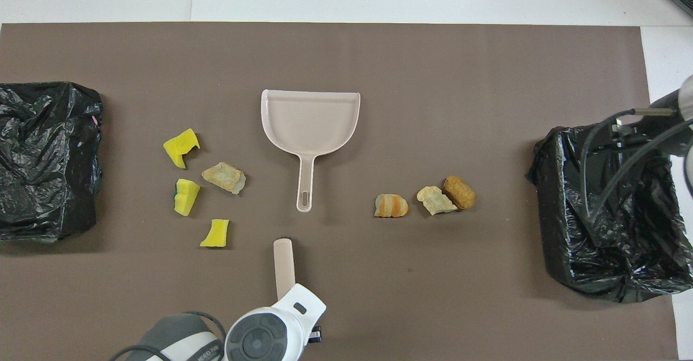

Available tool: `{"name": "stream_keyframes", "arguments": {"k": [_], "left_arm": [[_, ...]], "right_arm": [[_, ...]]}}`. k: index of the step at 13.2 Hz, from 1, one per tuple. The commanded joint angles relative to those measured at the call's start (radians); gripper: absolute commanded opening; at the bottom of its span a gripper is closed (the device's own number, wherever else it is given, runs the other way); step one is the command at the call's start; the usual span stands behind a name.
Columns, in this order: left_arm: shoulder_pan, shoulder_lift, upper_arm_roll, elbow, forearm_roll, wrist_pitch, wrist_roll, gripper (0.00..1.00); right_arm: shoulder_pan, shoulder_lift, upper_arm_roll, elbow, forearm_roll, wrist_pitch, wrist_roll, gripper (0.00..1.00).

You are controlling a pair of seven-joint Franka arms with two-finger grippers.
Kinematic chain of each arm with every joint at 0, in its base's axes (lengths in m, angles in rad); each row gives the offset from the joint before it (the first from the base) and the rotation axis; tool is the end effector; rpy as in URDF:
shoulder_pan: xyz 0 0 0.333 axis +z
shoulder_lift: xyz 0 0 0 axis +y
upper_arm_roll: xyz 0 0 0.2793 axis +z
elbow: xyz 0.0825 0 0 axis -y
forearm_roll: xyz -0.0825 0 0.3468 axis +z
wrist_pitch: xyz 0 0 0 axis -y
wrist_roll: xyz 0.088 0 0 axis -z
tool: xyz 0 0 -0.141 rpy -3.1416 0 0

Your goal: Sweep and dump trash in bin

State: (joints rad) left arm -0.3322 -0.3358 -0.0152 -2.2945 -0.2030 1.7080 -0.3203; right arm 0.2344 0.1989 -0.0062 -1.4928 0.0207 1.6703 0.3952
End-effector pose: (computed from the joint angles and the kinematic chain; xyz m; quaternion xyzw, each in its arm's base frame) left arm 0.3573 -0.1568 0.4129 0.9876 0.0137 -0.1487 0.0494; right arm 0.5597 0.1330 0.4877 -0.9963 0.0845 0.0131 0.0059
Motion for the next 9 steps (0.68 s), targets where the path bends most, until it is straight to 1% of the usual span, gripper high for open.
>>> {"name": "stream_keyframes", "arguments": {"k": [1, 2, 4, 5, 6, 7, 8, 9], "left_arm": [[0.148, 0.072, -0.014, 0.076, 0.019, -0.008, 0.182, 0.00], [0.178, 0.142, -0.012, 0.170, 0.039, -0.031, 0.204, 0.00], [0.209, 0.263, -0.012, 0.348, 0.114, -0.092, 0.225, 0.00], [0.234, 0.312, -0.012, 0.419, 0.138, -0.119, 0.266, 0.00], [0.270, 0.354, -0.012, 0.455, 0.169, -0.122, 0.327, 0.00], [0.280, 0.374, -0.012, 0.464, 0.198, -0.110, 0.381, 0.00], [0.294, 0.400, -0.012, 0.492, 0.236, -0.110, 0.418, 0.00], [0.312, 0.444, -0.012, 0.533, 0.243, -0.117, 0.425, 0.00]], "right_arm": [[0.100, 0.056, -0.001, -0.006, 0.004, 0.090, 0.149, 1.00], [0.139, 0.069, -0.001, -0.020, 0.004, 0.130, 0.202, 1.00], [0.205, 0.088, -0.003, -0.046, 0.002, 0.183, 0.252, 1.00], [0.254, 0.112, -0.003, -0.044, -0.005, 0.212, 0.299, 1.00], [0.282, 0.128, -0.003, -0.044, -0.018, 0.250, 0.353, 1.00], [0.311, 0.151, -0.003, -0.043, -0.024, 0.287, 0.387, 1.00], [0.356, 0.178, -0.005, -0.040, -0.031, 0.314, 0.413, 1.00], [0.390, 0.212, -0.006, -0.031, -0.051, 0.327, 0.450, 1.00]]}}
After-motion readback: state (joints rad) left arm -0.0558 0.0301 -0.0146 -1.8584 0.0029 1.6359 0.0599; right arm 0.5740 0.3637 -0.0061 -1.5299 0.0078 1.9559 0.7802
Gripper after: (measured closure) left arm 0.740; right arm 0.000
